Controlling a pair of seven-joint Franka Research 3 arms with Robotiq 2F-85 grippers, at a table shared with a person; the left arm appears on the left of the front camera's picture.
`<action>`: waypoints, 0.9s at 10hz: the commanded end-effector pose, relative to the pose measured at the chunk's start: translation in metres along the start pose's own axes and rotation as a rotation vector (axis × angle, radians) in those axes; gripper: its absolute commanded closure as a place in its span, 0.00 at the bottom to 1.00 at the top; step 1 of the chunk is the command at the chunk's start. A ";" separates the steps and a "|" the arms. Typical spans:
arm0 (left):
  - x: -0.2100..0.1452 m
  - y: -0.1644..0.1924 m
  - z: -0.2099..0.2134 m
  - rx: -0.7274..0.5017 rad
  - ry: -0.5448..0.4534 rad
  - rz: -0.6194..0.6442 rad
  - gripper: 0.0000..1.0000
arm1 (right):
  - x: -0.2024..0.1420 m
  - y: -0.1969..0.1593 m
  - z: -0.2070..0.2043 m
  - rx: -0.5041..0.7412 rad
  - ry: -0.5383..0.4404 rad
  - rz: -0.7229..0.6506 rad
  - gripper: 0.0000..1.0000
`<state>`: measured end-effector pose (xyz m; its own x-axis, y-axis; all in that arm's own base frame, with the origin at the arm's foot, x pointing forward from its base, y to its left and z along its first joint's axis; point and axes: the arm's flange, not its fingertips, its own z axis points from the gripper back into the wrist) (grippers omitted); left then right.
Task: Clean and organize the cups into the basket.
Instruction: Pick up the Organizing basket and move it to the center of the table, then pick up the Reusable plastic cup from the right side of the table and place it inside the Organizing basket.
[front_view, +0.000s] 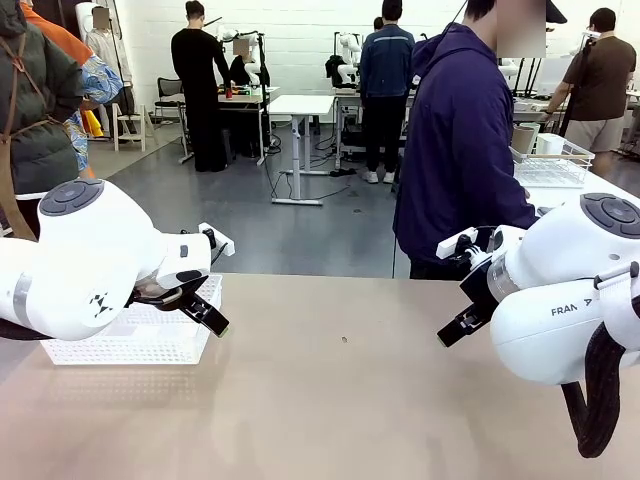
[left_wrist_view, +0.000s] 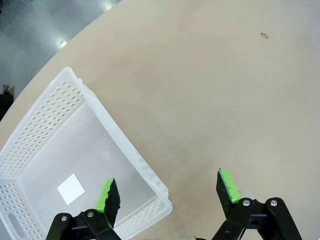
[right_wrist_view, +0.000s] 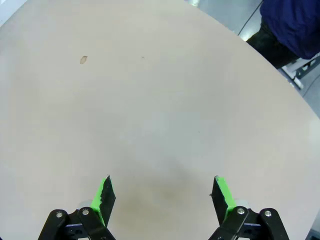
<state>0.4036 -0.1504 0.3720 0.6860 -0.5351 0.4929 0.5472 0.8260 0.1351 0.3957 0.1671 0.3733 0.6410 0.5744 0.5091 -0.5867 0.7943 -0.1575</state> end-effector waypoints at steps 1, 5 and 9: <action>0.000 0.000 0.000 0.000 0.000 0.000 0.00 | 0.000 0.000 0.000 0.000 0.000 0.000 0.00; -0.058 -0.021 0.101 0.082 0.017 -0.081 0.00 | -0.060 0.042 0.081 -0.027 0.010 -0.061 0.00; -0.108 -0.050 0.133 0.136 0.110 -0.126 0.00 | -0.124 0.086 0.141 -0.126 0.066 -0.123 0.00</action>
<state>0.3298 -0.1427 0.4923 0.6681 -0.6454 0.3703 0.5774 0.7636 0.2889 0.3135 0.1893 0.4823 0.7298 0.5027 0.4633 -0.4940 0.8562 -0.1508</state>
